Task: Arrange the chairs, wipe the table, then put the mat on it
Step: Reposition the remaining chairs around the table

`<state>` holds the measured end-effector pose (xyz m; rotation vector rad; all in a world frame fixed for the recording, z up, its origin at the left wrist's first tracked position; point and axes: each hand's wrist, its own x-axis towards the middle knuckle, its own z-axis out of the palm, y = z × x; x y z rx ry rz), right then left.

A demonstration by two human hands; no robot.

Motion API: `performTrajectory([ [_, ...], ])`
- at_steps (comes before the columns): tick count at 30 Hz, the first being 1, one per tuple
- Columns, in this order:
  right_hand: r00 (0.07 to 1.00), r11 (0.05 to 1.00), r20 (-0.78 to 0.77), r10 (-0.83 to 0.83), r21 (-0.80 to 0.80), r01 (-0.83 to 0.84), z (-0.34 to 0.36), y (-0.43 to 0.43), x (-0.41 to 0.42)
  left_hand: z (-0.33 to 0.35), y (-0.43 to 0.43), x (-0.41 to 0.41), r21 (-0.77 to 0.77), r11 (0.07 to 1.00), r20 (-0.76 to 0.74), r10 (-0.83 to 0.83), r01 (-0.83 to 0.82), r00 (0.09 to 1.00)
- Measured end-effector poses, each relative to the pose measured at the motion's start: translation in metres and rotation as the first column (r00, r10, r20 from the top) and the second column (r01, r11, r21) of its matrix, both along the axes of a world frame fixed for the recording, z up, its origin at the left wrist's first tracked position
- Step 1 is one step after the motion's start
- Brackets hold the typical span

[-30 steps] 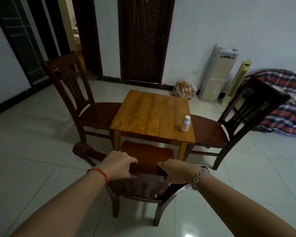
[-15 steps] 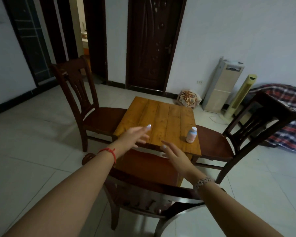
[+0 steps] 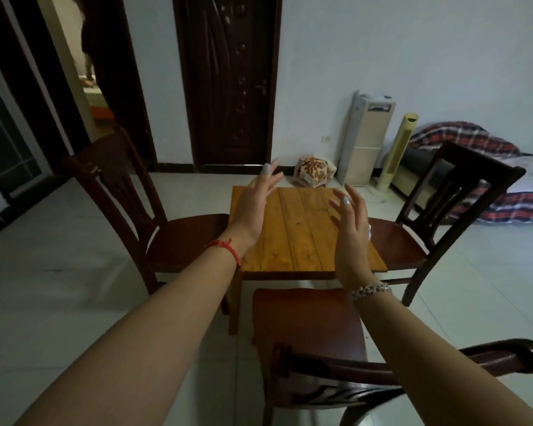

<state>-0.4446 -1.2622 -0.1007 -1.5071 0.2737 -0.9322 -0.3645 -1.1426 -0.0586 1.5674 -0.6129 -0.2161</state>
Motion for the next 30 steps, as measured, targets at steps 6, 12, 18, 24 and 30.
performTrajectory([
  [6,0.993,0.995,0.066,-0.097,-0.003,0.098,0.019,0.045,0.062,0.011,0.046,0.061,0.001,0.997,0.046,-0.071,0.071,0.996],
  [12,0.978,0.987,0.138,-0.158,0.035,0.154,0.015,0.077,0.130,0.004,0.084,0.127,0.025,0.994,0.065,-0.111,0.109,0.992],
  [18,0.965,0.973,0.122,-0.233,0.016,0.232,0.004,0.091,0.205,-0.005,0.101,0.212,0.046,0.988,0.067,-0.153,0.150,0.986],
  [24,0.938,0.939,0.049,-0.344,0.026,0.343,-0.001,0.088,0.288,0.004,0.106,0.308,0.130,0.965,0.077,-0.238,0.227,0.968],
  [30,0.915,0.916,0.062,-0.399,-0.015,0.400,0.005,0.097,0.360,0.011,0.105,0.394,0.125,0.950,0.113,-0.302,0.288,0.947],
])
